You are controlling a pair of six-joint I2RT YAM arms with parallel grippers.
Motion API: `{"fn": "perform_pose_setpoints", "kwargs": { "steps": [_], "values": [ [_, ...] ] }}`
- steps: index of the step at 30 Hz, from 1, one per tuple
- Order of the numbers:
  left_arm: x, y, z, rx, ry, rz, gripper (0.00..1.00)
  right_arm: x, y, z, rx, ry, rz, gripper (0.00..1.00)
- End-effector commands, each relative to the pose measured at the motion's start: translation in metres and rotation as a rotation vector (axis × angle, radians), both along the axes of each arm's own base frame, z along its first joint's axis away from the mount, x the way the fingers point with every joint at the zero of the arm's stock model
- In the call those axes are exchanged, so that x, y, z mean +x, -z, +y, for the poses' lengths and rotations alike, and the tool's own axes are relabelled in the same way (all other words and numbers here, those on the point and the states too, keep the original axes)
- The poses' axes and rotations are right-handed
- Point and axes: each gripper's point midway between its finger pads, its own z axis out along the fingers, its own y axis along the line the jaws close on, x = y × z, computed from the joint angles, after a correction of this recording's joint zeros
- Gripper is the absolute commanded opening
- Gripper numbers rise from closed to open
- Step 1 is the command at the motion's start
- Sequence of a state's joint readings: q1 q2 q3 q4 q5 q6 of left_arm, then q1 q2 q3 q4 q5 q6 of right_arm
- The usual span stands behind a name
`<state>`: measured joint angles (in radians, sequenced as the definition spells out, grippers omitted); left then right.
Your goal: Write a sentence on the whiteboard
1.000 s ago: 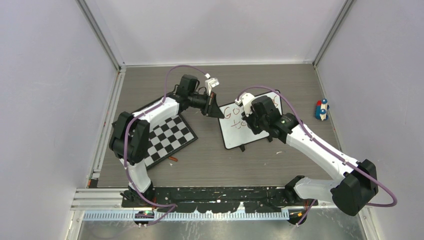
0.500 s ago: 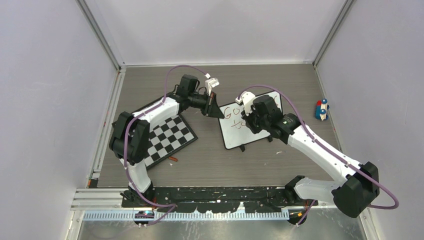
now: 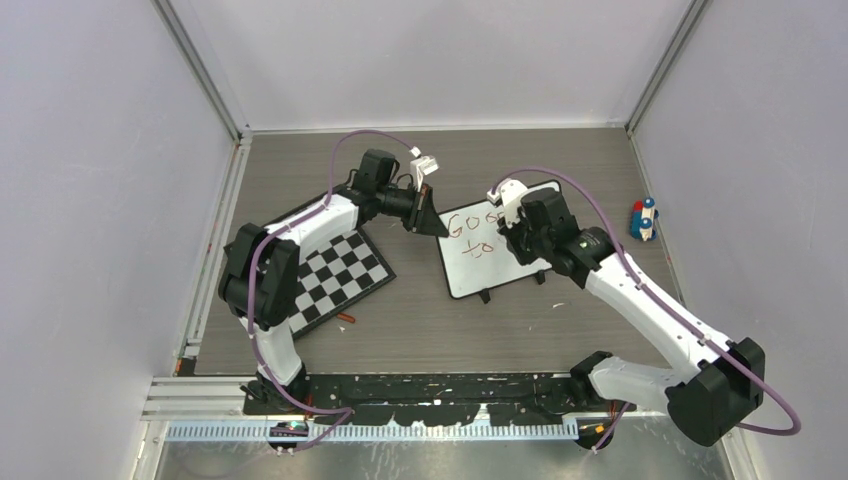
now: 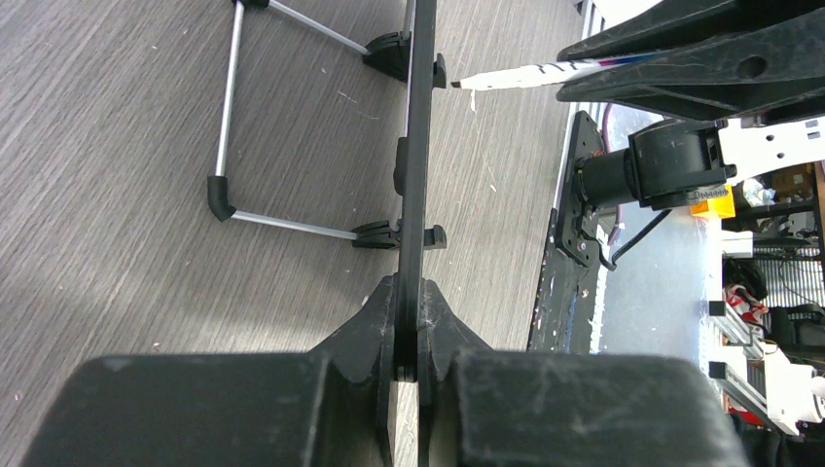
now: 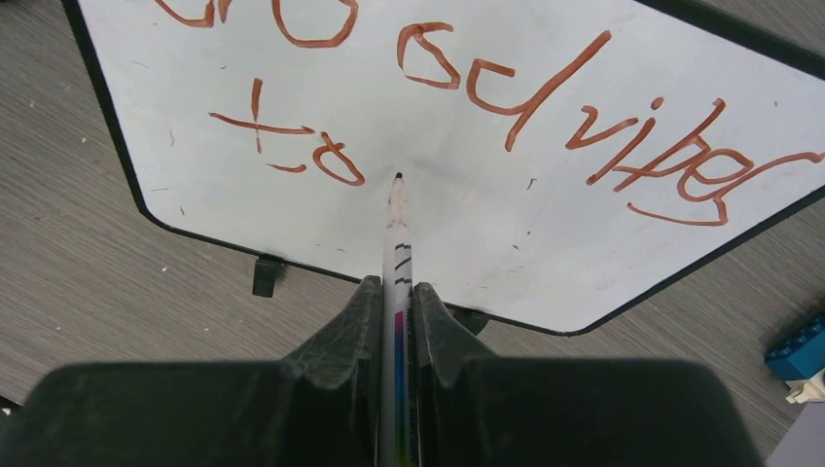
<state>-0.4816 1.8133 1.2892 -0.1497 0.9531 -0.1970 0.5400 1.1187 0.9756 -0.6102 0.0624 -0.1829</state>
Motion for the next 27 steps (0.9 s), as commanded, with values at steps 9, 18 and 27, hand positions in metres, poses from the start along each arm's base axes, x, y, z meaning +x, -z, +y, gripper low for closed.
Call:
{"fn": "perform_pose_setpoints", "kwargs": {
  "steps": [9,18,27],
  "values": [
    [0.006,-0.001,-0.001,0.020,-0.012,-0.023,0.00,0.020,0.001,0.004,0.003,0.016,-0.048,0.00],
    [0.006,0.001,0.000,0.024,-0.012,-0.022,0.00,0.027,0.003,-0.009,-0.040,0.086,-0.073,0.00],
    [0.006,0.001,-0.001,0.022,-0.012,-0.020,0.00,0.010,0.020,-0.015,-0.070,0.059,-0.007,0.00]
  ]
}}
